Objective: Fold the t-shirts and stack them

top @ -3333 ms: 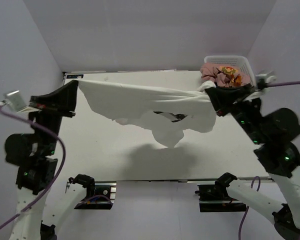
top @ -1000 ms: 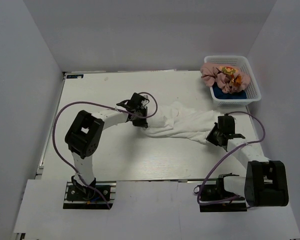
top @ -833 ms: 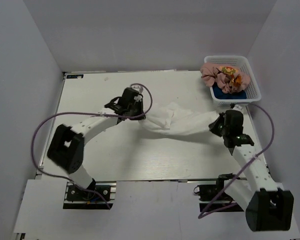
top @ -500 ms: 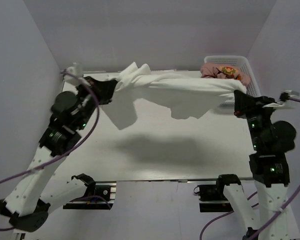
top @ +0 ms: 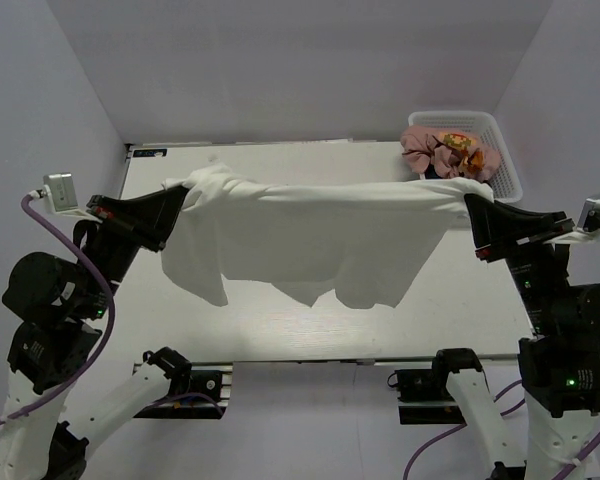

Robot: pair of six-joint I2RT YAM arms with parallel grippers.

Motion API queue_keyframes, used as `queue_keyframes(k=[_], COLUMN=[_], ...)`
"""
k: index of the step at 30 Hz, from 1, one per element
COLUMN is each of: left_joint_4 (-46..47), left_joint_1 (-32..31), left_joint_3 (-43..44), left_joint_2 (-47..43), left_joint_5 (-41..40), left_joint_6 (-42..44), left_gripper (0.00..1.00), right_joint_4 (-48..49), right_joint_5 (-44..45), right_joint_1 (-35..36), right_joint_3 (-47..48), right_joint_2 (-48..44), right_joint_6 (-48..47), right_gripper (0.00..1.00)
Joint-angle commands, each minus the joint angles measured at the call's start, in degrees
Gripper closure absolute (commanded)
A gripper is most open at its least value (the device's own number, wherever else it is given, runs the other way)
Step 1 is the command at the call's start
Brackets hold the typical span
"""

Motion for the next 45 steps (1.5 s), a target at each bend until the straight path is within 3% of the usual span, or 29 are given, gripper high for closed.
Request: queue_keyframes(k=[1,7,9,12,15,17,18,19,20,21,23,26,29,33,38,42,45], left_joint_4=[-2.12,-2.13,-3.35,-3.89,-3.19,1.70,2.87,2.88,-2.08,-5.00,-10.10,-10.13,-10.13,-10.91,-14.69,-14.18,-10.84], left_joint_1=[1.29,1.29,1.29,3.12,6.11,9.35,10.15,10.16,10.86,10.87,10.87,10.87,10.87,10.87,10.16,10.16,10.16], left_joint_3=[1.98,-2.94,-2.94,-2.41,-1.80,1.79,3.81,10.35,14.86,19.16,27.10,22.48,9.76,-17.18,-38.76,-45.82,-47.06], left_joint_2=[-1.35,6.09,16.01,32.88,49.37,55.83,58.73,64.68,67.52,70.08,73.69,70.91,61.69,46.31,30.42,21.62,19.83], left_joint_5=[-5.46,-6.94,-8.97,-8.98,-10.64,-3.50,-2.31,-1.78,-1.77,-1.77,-4.66,-4.67,-5.20,-6.87,-8.18,-10.12,-11.44], left_joint_6=[-0.60,0.10,0.63,0.63,0.02,2.38,5.09,6.16,7.04,7.66,8.37,8.37,5.48,-2.60,-14.63,-17.74,-15.90], left_gripper=[1.00,1.00,1.00,1.00,1.00,1.00,0.72,0.57,0.46,0.29,0.00,0.00,0.00,0.00,0.00,0.00,0.07], right_joint_4=[-1.61,1.45,3.47,15.04,21.23,21.85,18.02,16.77,13.88,13.07,13.94,13.42,10.87,7.54,0.43,-1.53,-1.88], right_joint_5=[4.78,6.72,5.50,1.81,1.62,1.36,1.88,2.15,2.15,2.24,1.80,3.55,6.02,8.91,10.41,12.07,13.22], right_joint_1=[-0.91,-0.82,-0.99,-0.91,-0.82,-0.91,-0.82,-0.56,-0.47,-0.64,-0.03,1.11,2.78,5.59,10.25,14.55,17.10], right_joint_3=[1.59,-9.73,-15.35,-23.87,-25.57,-23.56,-17.81,-16.10,-14.60,-12.58,-13.17,-16.33,-20.64,-26.97,-32.06,-35.32,-37.95], right_joint_2=[-0.65,3.47,9.61,18.67,32.87,43.13,45.29,47.14,48.73,50.83,49.72,45.94,40.76,32.33,25.81,26.33,27.03], right_joint_6=[-0.80,2.80,4.64,6.58,5.80,3.96,0.81,-0.09,-0.70,-1.84,-2.12,-2.47,-2.29,-1.50,-1.59,-1.33,-0.28], right_gripper=[1.00,1.00,1.00,1.00,1.00,1.00,0.97,0.56,0.29,0.10,0.10,0.10,0.10,0.10,0.10,0.10,0.10])
